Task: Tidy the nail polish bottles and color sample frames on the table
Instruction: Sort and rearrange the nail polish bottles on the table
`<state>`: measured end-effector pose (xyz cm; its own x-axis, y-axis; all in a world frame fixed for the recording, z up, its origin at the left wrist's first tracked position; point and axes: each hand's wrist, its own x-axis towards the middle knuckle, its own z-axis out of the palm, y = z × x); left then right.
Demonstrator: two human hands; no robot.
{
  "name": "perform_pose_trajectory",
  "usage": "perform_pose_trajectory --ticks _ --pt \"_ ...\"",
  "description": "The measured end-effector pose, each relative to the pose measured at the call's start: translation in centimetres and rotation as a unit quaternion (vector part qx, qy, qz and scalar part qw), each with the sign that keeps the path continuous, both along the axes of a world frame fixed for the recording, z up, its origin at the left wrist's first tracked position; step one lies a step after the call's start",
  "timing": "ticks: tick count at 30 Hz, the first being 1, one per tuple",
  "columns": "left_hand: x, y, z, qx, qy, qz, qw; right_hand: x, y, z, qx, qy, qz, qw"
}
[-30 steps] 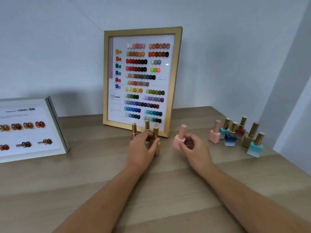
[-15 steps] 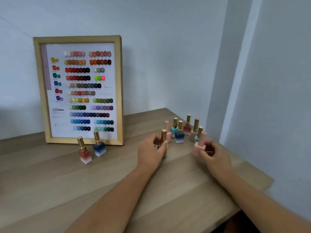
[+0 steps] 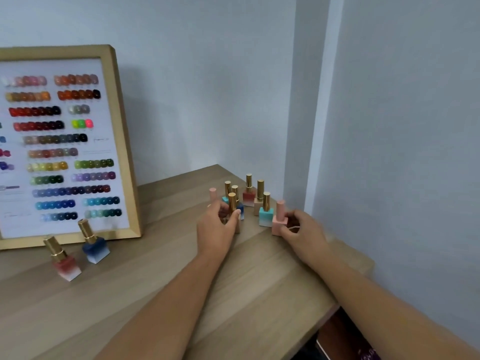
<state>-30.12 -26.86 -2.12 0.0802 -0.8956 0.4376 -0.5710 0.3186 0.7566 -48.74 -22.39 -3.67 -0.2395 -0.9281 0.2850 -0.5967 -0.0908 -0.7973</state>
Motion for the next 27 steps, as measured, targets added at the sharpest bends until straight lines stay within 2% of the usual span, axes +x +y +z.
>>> perform_pose_trajectory --ticks 6,9,11,14,17,22,27 --pt "0.4 0.2 -0.1 0.013 0.016 -0.016 1.0 0.3 0.0 0.0 -0.009 -0.002 -0.009 1.0" --pt "1.4 0.9 -0.2 0.019 0.031 -0.022 0.999 0.6 1.3 0.6 -0.124 -0.012 -0.072 0.99" --pt "2.9 1.7 -0.3 0.003 0.019 -0.02 1.0 1.5 2.6 1.0 -0.202 0.035 -0.083 0.975" --pt "5.8 2.9 -0.4 -0.027 -0.017 0.012 0.999 4.5 4.0 1.7 -0.244 0.094 -0.008 0.965" --pt "9.2 4.4 0.0 -0.053 -0.029 0.052 0.997 8.8 4.1 2.4 -0.242 0.103 0.097 0.96" --pt "15.5 7.2 0.2 -0.088 -0.021 0.114 0.989 16.5 2.5 2.6 -0.168 0.076 0.217 0.959" --pt "22.1 9.0 -0.2 -0.087 0.005 0.215 0.973 23.5 0.4 1.8 -0.133 0.007 0.278 0.951"
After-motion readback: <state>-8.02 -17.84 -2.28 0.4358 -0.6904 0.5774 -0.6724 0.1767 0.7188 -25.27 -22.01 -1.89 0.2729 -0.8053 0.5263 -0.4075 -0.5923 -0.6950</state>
